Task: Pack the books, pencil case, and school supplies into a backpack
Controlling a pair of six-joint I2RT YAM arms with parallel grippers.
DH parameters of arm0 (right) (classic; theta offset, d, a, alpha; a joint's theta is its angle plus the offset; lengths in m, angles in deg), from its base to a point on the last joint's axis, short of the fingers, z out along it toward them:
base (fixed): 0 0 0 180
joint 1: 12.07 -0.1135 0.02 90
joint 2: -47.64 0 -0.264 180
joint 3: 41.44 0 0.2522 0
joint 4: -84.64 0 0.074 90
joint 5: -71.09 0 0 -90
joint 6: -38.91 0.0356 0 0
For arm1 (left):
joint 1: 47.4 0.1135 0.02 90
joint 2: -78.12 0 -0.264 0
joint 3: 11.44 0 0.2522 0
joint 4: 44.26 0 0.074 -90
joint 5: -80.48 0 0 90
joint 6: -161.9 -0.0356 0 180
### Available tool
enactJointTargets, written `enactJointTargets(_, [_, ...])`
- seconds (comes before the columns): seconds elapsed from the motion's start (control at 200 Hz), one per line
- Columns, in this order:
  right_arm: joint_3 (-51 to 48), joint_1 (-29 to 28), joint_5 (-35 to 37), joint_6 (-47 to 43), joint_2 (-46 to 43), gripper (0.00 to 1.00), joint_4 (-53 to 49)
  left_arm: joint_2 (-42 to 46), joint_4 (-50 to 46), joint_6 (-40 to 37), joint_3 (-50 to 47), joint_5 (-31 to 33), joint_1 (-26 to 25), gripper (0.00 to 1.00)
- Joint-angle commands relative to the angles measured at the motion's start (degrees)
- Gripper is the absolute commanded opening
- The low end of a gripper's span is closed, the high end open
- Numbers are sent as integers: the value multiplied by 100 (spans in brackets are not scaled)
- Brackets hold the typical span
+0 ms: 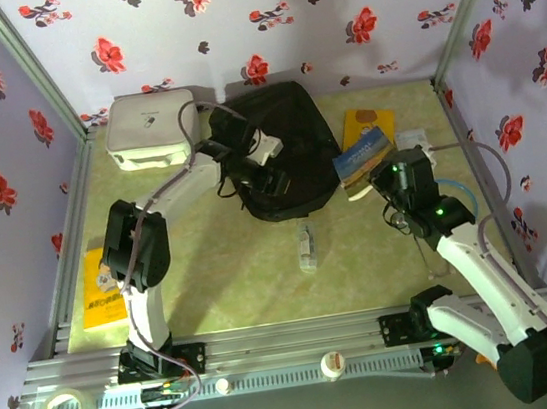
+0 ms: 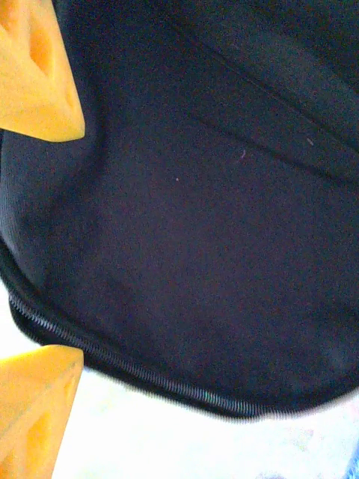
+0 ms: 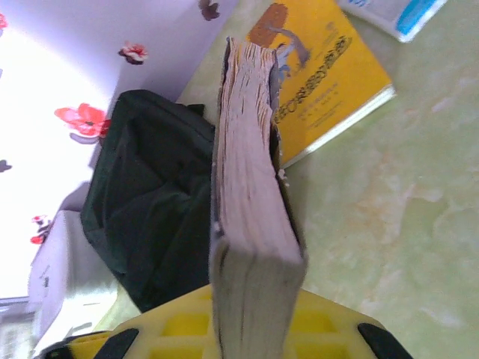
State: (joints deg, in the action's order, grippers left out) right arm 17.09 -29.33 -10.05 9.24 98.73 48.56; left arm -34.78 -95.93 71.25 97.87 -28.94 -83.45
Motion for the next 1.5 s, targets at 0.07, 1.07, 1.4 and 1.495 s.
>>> enactJointTargets(0.07, [8, 183, 29, -121, -204, 2, 37, -534, -888, -1285, 613, -442, -395, 67])
enactJointTargets(1.07, [-263, 318, -306, 147, -302, 2, 67, -2160, -471, -1005, 2081, -1039, -746, 46])
enactJointTargets(1.4, [-332, 325, -337, 193, -279, 2, 116, -2267, -864, -1755, 2273, -1063, -770, 59])
enactJointTargets(1.495, [-347, 326, -334, 207, -266, 2, 136, -2339, -814, -1793, 2316, -686, -763, 57])
